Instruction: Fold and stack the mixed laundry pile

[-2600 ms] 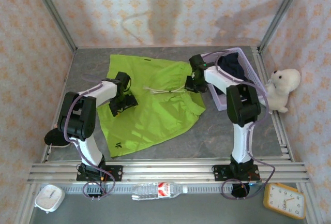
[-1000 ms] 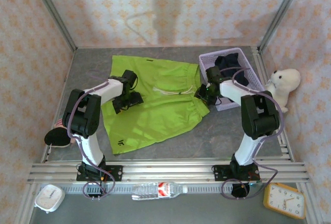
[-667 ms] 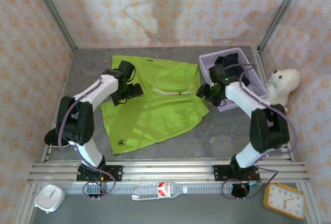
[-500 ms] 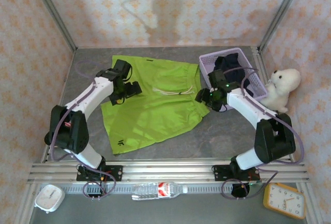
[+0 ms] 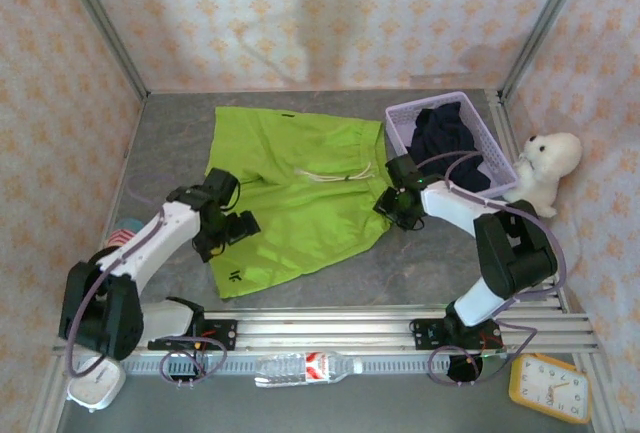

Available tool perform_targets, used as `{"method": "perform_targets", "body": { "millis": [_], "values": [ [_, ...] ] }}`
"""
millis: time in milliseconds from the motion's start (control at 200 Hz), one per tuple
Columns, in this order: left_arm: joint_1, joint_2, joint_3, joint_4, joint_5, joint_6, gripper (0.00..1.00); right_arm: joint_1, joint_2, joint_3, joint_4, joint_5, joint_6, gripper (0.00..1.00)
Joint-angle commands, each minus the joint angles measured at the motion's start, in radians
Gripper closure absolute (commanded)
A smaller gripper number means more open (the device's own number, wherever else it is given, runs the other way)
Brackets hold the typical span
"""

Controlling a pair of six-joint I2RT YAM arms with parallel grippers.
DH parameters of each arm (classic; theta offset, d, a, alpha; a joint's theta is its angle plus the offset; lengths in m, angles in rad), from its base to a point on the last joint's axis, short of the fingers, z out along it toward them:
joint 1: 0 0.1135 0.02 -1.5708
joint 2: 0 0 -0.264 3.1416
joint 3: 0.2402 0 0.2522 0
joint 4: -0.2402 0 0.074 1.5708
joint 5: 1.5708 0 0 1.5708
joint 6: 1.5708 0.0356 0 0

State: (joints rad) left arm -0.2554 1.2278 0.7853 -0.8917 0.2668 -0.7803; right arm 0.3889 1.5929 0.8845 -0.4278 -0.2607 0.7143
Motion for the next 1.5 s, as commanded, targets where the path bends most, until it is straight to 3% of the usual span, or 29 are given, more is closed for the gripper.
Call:
{"method": "perform_targets", "body": {
  "millis": [0,215,500,655,771,931,1071,1251,1496],
  "values": [
    [-0.016,-0.088,-0.055,-0.086,0.022,-0.08,0.03,0.001,0.007,-0.003,0.058,0.082,0.037,0.73],
    [-0.072,-0.159,-0.123,-0.161,-0.011,-0.119,0.08,0.017,-0.023,-0.053,0.069,0.081,0.049,0.95],
    [-0.216,-0.118,-0.217,-0.068,-0.025,-0.228,0.18,0.017,-0.053,-0.073,0.047,0.096,0.059,0.97],
    [-0.228,-0.116,-0.272,-0.018,-0.046,-0.266,0.28,0.017,-0.059,-0.07,0.029,0.096,0.057,0.98],
    [-0.229,-0.11,-0.294,0.021,-0.064,-0.276,0.5,0.017,-0.063,-0.07,0.018,0.088,0.056,0.97],
    [-0.227,-0.089,-0.238,0.006,-0.123,-0.261,1.0,0.019,-0.082,-0.064,-0.02,0.084,0.044,0.97],
    [-0.197,-0.139,-0.143,-0.098,-0.247,-0.211,1.0,0.019,-0.118,-0.069,-0.095,0.078,0.01,0.97],
    [-0.078,-0.25,-0.068,-0.16,-0.293,-0.156,1.0,0.036,-0.165,-0.109,-0.172,0.021,-0.02,0.98],
    [-0.047,-0.279,0.173,-0.239,-0.458,-0.096,1.0,0.127,-0.271,-0.082,-0.317,-0.064,0.062,0.92]
  ]
}}
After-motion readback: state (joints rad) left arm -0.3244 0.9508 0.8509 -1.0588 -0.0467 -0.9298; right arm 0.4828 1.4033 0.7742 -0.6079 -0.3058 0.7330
